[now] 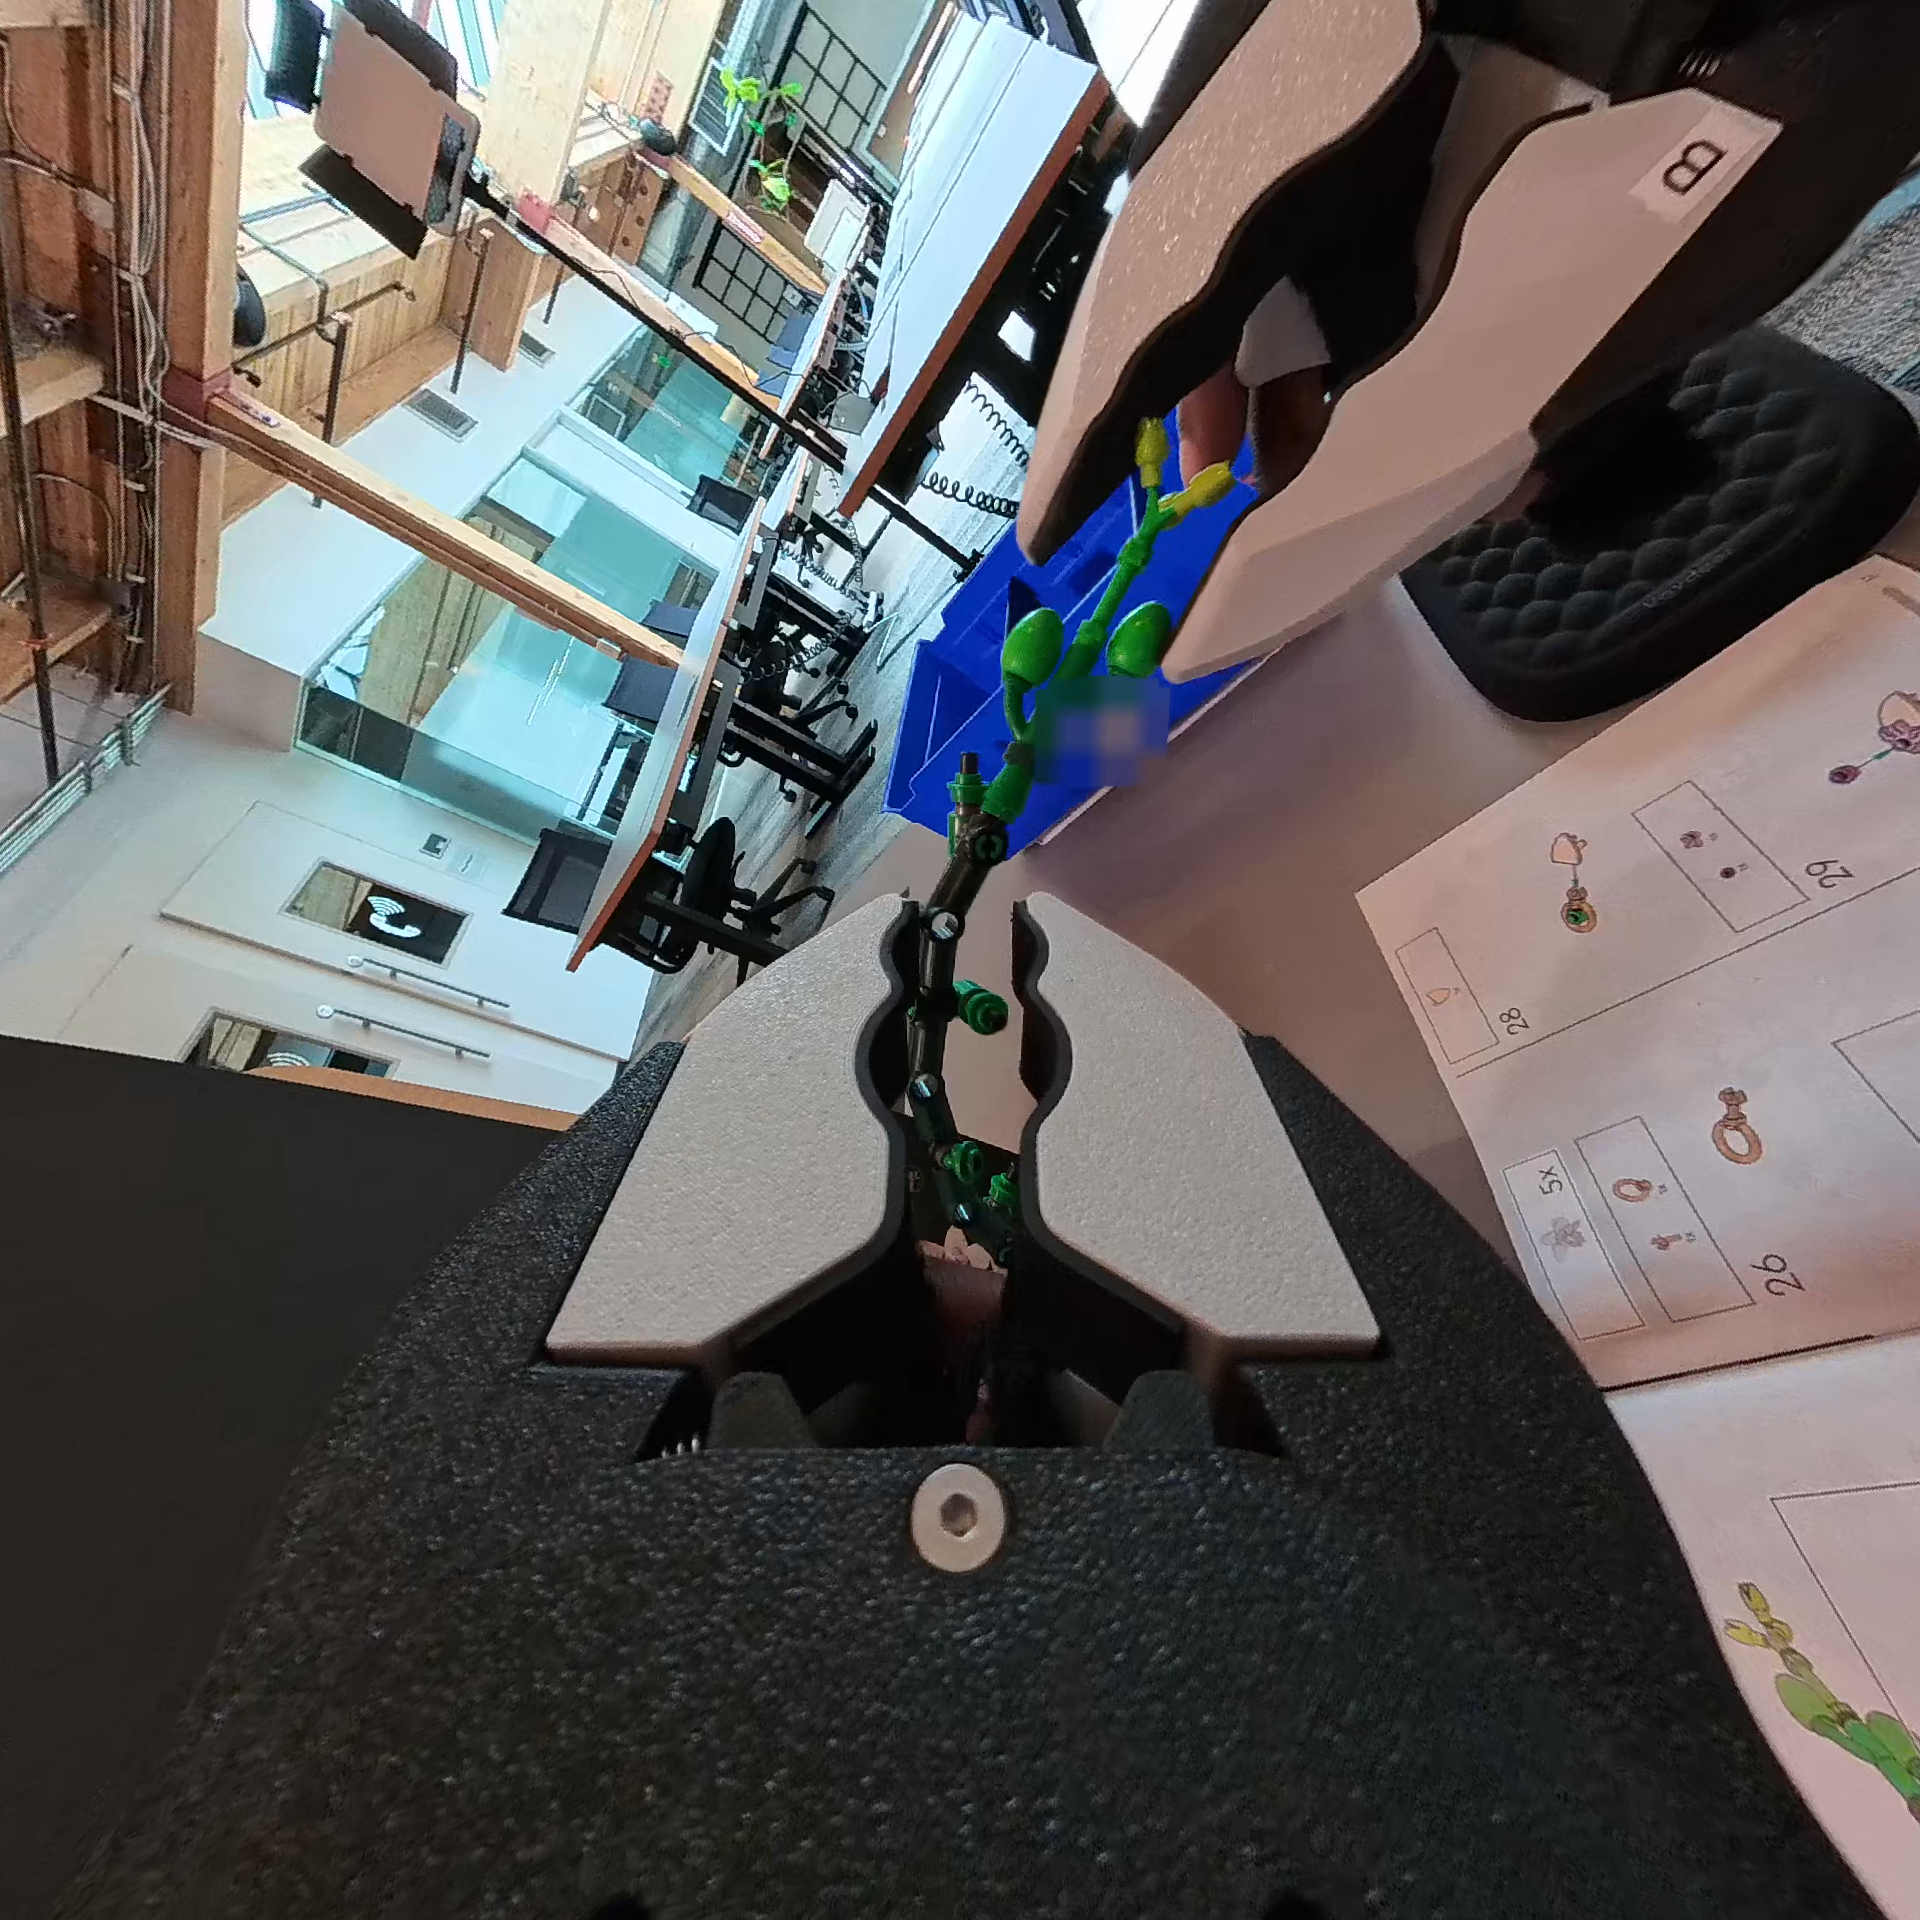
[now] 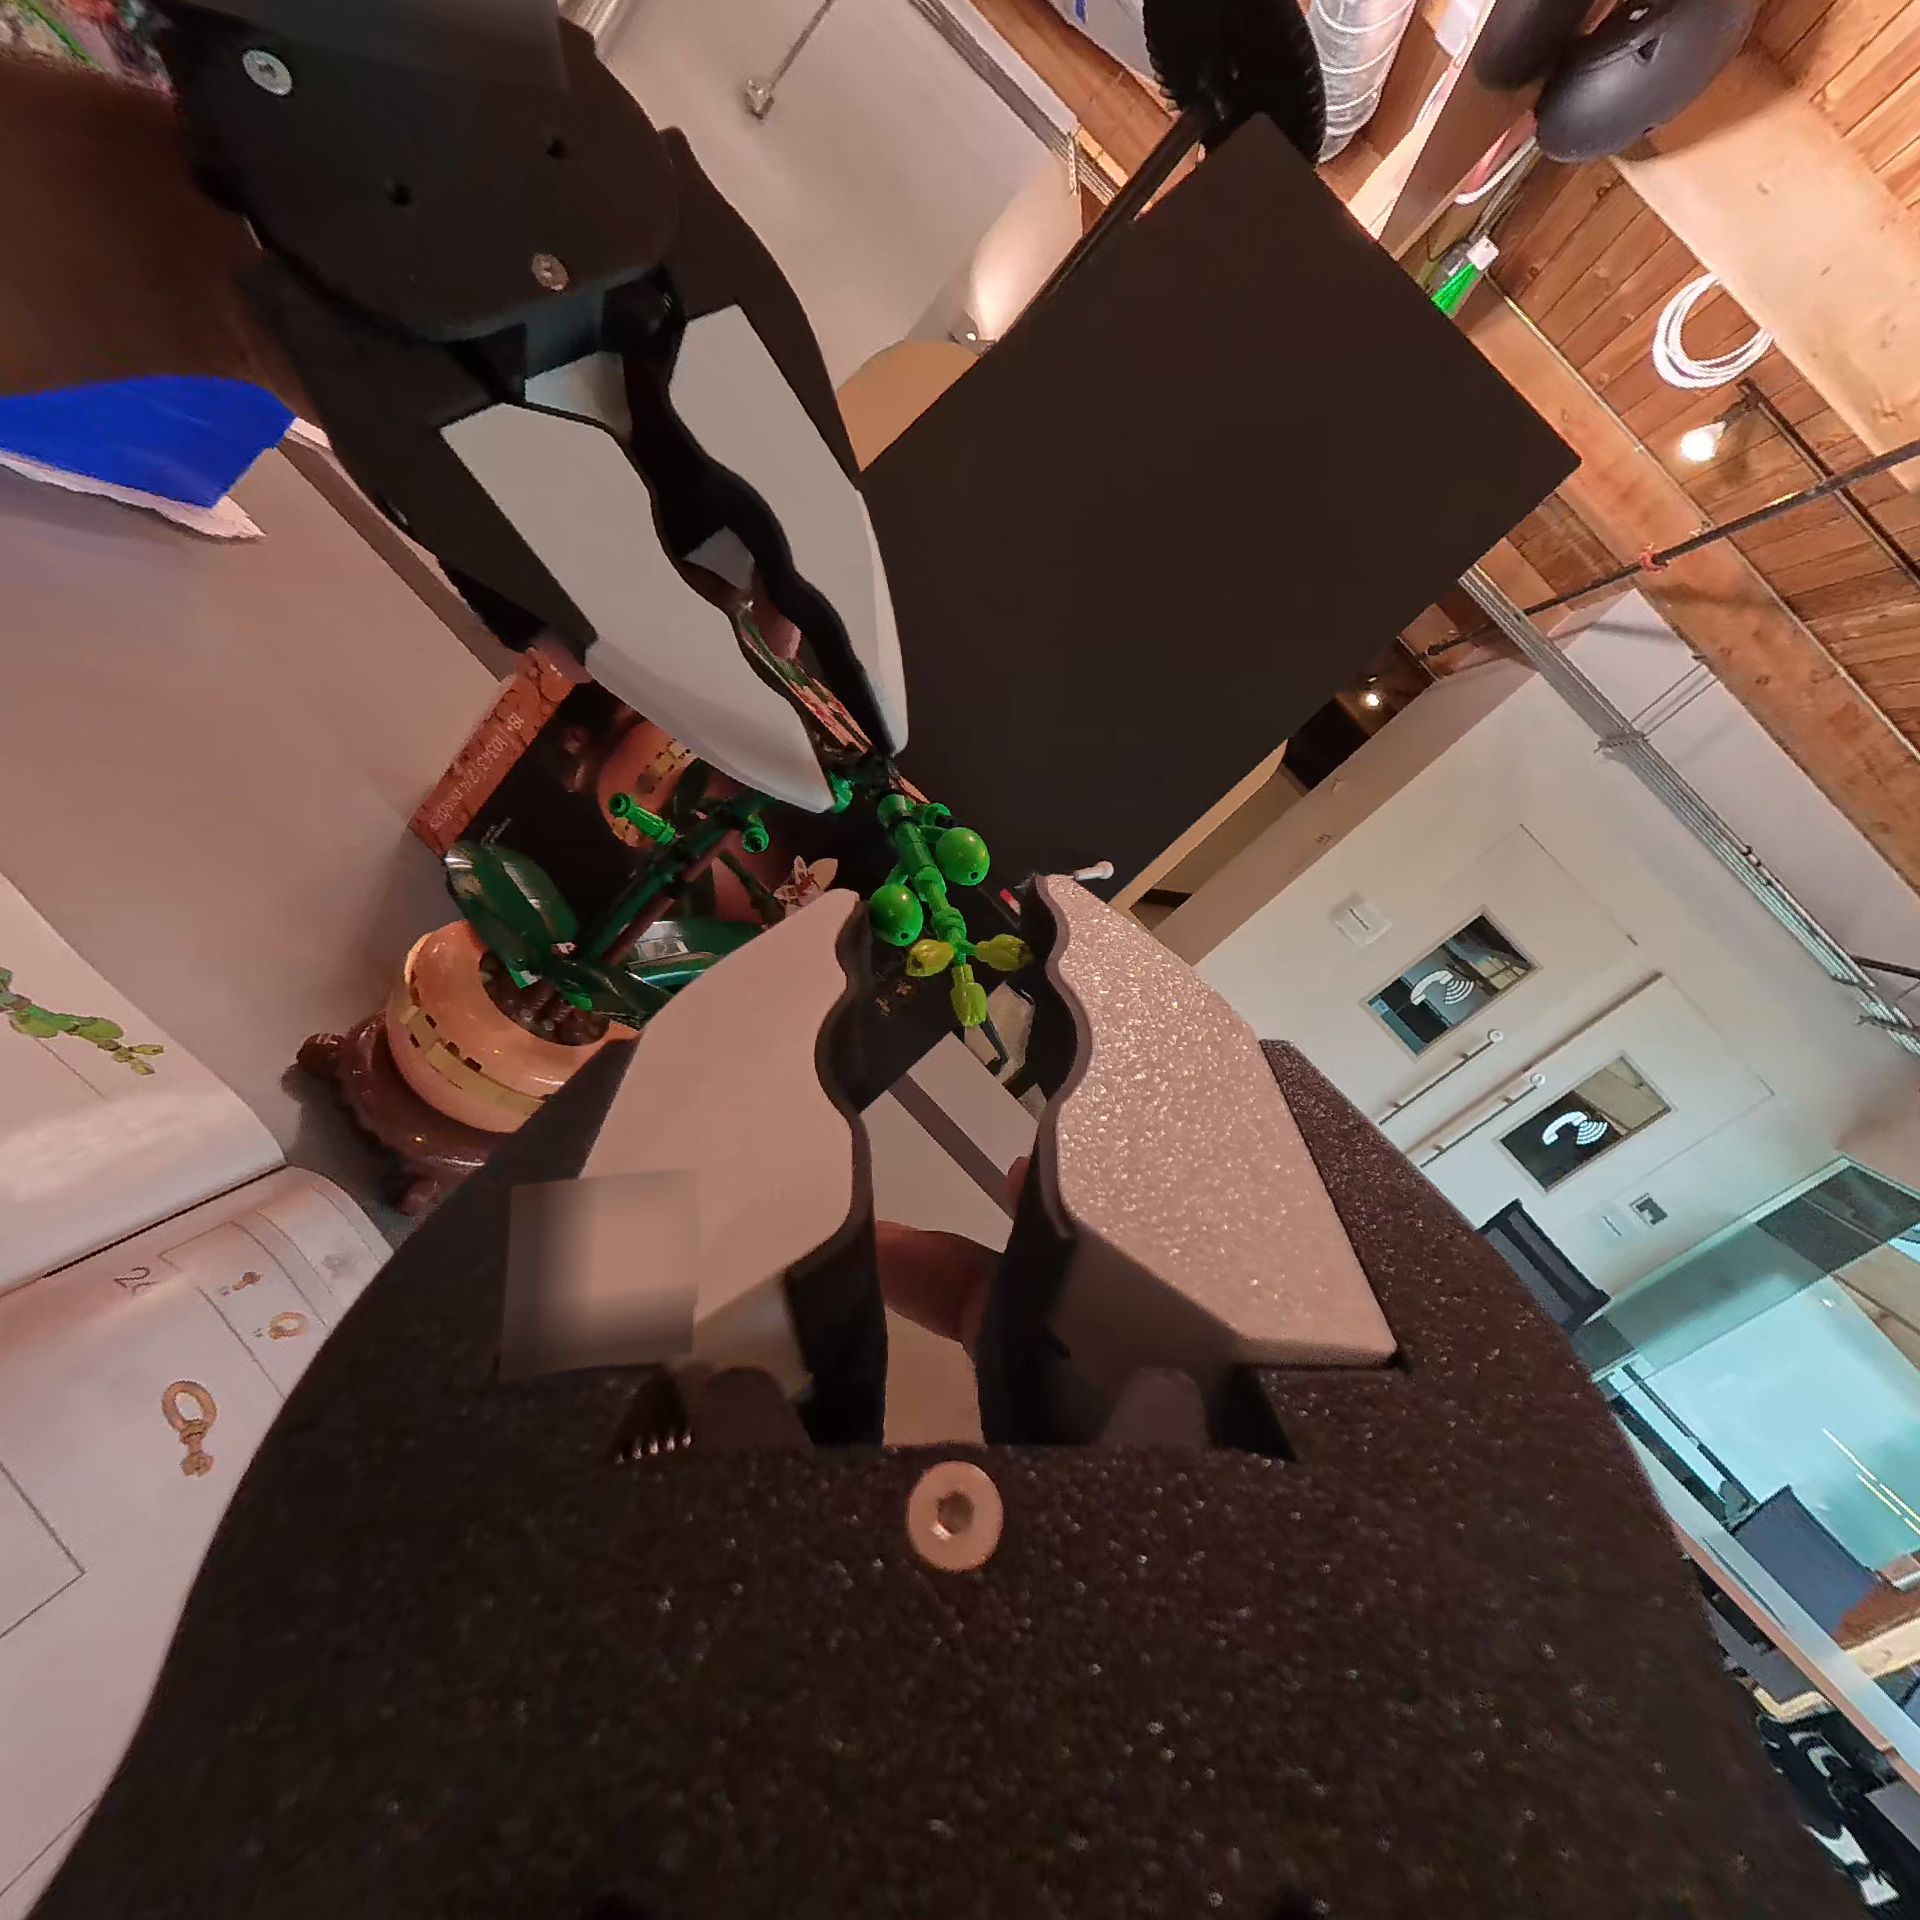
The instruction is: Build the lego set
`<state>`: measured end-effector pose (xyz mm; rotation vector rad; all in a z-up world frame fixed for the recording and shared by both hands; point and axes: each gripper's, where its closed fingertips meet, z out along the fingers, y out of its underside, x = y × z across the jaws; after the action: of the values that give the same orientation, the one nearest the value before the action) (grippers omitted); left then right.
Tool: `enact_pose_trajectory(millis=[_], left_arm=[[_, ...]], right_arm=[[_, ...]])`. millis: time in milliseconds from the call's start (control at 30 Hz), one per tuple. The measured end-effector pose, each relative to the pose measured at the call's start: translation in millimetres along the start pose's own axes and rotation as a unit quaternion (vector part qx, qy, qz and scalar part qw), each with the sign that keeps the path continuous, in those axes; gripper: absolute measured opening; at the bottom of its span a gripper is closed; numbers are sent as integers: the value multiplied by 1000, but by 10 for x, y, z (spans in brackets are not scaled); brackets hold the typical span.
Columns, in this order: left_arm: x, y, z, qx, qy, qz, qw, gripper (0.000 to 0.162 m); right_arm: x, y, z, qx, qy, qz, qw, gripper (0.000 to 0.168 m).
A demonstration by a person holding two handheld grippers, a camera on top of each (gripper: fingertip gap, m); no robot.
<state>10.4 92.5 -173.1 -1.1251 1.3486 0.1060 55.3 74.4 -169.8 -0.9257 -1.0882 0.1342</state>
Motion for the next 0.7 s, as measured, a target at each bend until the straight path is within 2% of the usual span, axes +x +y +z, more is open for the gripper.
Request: enact_pose_trajectory(millis=[700], left_arm=[[-104,43,-79,-4,-19,-8,1000,16]], right_arm=[[336,361,140,-48,34,47,997,34]])
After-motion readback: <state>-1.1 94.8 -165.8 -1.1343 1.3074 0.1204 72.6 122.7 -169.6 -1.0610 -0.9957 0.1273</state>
